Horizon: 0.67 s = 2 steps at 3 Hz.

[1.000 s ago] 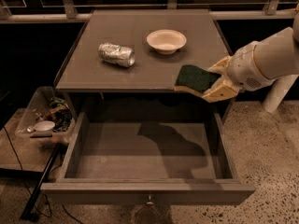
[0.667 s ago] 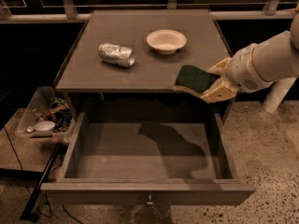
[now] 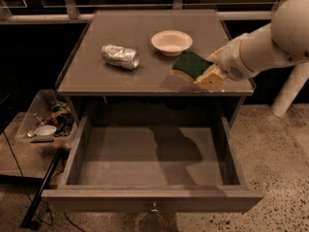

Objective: Pick sponge from top drawer and place on counter

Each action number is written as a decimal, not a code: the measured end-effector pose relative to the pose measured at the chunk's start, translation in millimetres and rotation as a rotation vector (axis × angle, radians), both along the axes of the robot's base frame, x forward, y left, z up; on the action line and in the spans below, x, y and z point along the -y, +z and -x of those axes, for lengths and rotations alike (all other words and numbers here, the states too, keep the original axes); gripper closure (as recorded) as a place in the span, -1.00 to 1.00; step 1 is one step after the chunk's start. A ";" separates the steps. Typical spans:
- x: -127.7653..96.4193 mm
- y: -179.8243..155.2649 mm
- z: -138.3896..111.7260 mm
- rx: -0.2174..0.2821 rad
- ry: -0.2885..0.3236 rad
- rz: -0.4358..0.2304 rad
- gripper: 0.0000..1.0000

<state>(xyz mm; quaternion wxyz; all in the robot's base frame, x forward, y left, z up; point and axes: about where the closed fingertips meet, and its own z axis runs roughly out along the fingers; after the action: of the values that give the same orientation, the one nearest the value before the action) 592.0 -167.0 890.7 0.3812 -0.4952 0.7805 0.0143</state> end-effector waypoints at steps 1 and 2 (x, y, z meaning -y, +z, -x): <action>-4.0 8.0 -33.6 -0.003 -0.027 -0.041 1.00; 3.3 8.3 -59.3 -0.042 -0.059 -0.100 1.00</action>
Offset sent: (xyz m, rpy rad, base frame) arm 0.0924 -0.0174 0.0096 0.1776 0.0938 -0.1063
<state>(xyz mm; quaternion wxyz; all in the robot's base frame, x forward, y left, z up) 651.3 -170.4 899.0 0.3893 -0.4519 0.8010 0.0522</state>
